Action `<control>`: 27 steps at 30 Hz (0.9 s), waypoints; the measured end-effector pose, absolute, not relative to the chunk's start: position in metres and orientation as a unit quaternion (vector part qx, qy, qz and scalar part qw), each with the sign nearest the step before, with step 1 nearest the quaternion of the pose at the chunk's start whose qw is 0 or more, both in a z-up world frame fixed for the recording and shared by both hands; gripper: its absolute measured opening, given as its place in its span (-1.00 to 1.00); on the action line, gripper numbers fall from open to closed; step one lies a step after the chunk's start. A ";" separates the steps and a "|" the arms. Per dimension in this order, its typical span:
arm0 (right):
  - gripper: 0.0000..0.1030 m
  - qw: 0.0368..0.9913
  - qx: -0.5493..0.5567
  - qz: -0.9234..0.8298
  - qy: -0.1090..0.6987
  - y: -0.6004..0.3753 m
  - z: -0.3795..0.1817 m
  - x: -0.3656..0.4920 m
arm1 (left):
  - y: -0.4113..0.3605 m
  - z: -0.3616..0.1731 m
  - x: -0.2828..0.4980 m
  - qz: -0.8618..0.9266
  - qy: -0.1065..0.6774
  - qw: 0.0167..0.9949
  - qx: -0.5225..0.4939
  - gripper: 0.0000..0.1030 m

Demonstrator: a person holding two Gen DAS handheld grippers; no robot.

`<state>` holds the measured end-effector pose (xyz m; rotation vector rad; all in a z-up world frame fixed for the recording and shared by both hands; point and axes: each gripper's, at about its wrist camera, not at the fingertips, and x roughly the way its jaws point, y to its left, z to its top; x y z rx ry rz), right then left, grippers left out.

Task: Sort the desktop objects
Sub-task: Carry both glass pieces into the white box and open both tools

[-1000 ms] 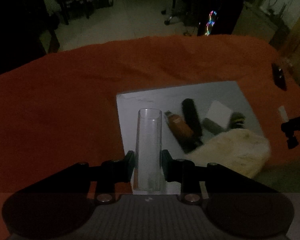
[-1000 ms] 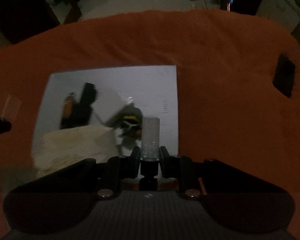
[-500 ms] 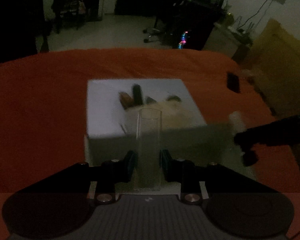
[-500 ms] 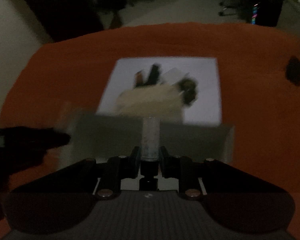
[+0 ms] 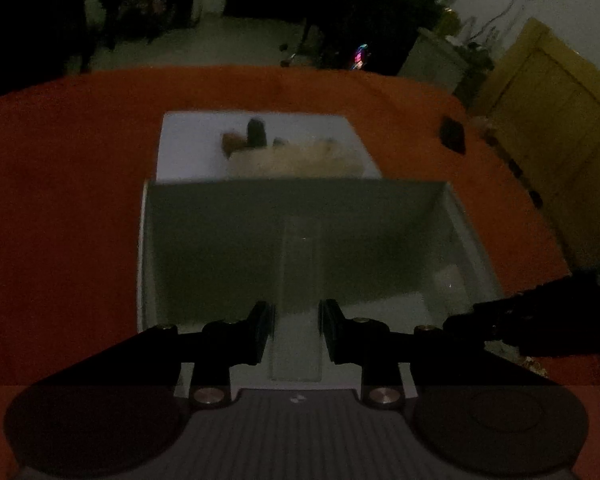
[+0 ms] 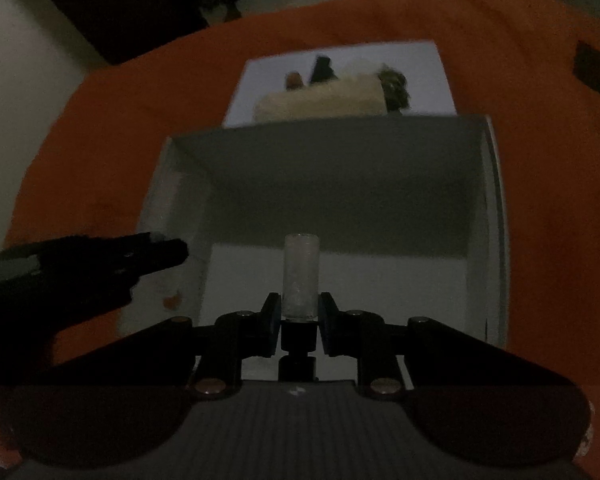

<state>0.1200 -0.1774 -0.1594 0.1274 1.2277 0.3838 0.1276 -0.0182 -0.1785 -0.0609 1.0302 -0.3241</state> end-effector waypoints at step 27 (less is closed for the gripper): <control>-0.57 0.763 0.033 0.116 0.635 -0.157 -0.246 0.139 | -0.050 -0.258 0.135 -0.111 0.568 0.815 -0.014 -0.53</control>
